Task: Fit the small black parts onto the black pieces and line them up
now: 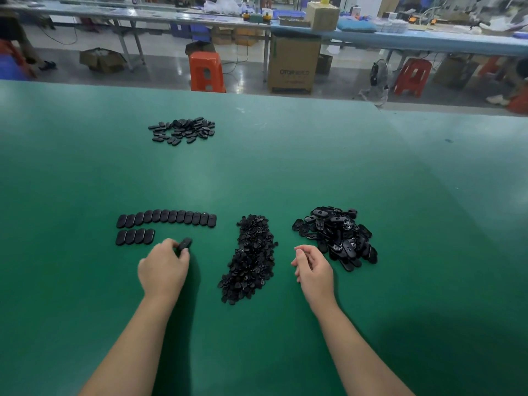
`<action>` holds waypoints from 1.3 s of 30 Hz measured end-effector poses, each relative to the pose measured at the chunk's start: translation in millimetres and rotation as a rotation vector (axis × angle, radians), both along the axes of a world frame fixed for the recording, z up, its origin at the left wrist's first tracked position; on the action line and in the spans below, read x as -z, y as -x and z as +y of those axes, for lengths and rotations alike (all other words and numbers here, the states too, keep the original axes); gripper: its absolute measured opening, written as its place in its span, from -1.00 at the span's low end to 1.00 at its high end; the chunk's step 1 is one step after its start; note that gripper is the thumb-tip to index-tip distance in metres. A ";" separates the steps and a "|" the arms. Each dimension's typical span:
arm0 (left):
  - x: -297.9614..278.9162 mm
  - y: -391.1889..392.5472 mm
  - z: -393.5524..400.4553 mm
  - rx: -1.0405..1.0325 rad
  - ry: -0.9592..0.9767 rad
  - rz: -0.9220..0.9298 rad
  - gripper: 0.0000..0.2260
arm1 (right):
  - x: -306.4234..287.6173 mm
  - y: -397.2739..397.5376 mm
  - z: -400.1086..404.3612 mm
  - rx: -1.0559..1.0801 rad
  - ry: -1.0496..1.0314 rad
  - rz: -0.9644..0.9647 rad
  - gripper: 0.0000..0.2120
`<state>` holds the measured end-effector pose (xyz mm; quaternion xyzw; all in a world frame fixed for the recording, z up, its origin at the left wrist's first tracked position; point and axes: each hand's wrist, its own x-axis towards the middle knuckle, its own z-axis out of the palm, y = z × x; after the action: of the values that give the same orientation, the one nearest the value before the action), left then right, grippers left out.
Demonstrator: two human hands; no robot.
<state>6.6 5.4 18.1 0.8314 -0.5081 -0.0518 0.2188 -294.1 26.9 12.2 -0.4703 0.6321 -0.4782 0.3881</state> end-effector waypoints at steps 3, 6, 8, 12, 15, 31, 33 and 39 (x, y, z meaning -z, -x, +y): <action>4.4 -7.8 5.5 -0.006 -0.002 -0.017 -0.73 | 0.3 -0.7 0.2 0.004 0.004 0.007 -0.88; 6.4 -5.9 8.4 0.094 0.043 -0.066 -0.73 | 0.0 -0.9 0.5 0.009 -0.003 0.018 -0.88; 7.2 -2.3 10.3 0.135 0.029 -0.116 -0.71 | -0.5 -0.8 0.9 0.010 -0.008 0.032 -0.88; 6.0 -0.5 10.3 0.129 -0.035 -0.124 -0.66 | -1.4 -1.1 1.4 0.010 -0.009 0.030 -0.88; 2.1 -7.1 7.4 0.092 -0.064 -0.096 -0.67 | -1.8 -1.1 1.5 0.008 -0.015 0.033 -0.87; -4.0 -41.0 -5.5 0.024 -0.083 -0.044 -0.67 | -0.9 -1.5 1.7 -0.001 -0.014 0.067 -0.84; -5.9 -25.4 -6.1 0.097 -0.025 -0.001 -0.72 | -0.9 -1.6 1.8 -0.001 -0.014 0.070 -0.83; -5.9 30.7 -13.2 0.454 -0.025 0.198 -0.87 | -0.7 -2.1 1.9 -0.008 -0.017 0.053 -0.84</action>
<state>-24.1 -7.8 23.9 0.6896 -0.6572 -0.1871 0.2400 -292.1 28.9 12.9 -0.4818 0.6442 -0.4588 0.3772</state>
